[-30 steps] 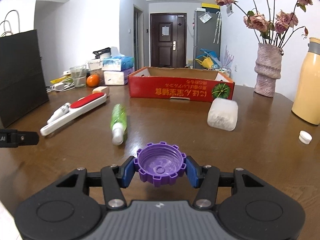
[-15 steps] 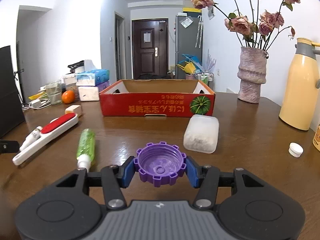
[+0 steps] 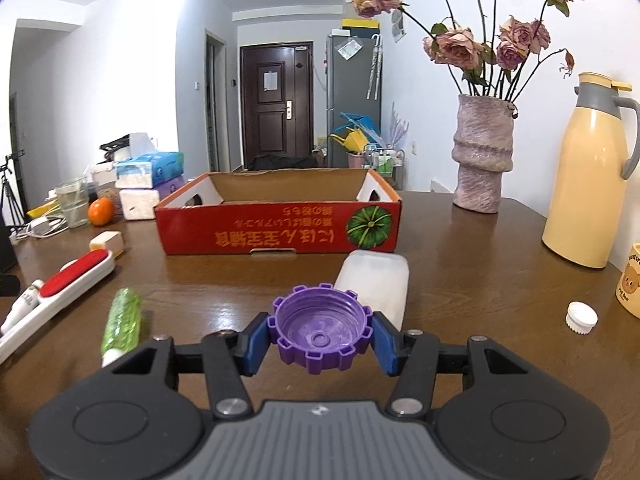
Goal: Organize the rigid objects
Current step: 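Lift the purple cap with the right tool while the left tool approaches the lint roller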
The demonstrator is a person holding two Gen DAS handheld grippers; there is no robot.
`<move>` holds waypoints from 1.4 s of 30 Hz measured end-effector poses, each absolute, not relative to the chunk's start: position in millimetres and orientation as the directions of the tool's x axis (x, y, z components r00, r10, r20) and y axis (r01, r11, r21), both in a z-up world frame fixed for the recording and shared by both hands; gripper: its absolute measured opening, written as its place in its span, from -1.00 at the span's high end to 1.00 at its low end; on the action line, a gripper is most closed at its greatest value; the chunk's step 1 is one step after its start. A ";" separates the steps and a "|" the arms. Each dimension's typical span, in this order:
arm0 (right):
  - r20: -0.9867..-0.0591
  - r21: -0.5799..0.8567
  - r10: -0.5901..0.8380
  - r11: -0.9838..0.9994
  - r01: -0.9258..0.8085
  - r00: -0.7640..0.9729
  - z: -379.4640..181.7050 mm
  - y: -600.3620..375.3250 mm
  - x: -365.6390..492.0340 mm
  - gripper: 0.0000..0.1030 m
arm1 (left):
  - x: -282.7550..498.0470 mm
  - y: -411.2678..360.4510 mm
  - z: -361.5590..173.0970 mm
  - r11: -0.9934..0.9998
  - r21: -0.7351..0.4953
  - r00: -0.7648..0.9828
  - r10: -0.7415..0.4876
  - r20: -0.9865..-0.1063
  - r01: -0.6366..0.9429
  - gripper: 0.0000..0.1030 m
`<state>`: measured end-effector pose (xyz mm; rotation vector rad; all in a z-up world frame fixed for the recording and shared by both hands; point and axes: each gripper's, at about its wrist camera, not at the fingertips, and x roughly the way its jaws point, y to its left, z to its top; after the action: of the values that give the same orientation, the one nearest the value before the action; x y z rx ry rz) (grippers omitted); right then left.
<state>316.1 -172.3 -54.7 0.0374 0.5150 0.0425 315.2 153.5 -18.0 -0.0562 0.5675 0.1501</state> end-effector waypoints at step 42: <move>-0.479 0.159 0.156 0.983 -0.090 0.864 -71.0 -189.3 354.9 -0.02 | 416.3 171.1 -71.9 0.995 -0.030 0.751 0.052 -0.658 -0.094 -0.20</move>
<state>354.9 -189.3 -71.0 0.1336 0.5129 0.1292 416.4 171.1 -71.9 -0.0622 0.7171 0.0797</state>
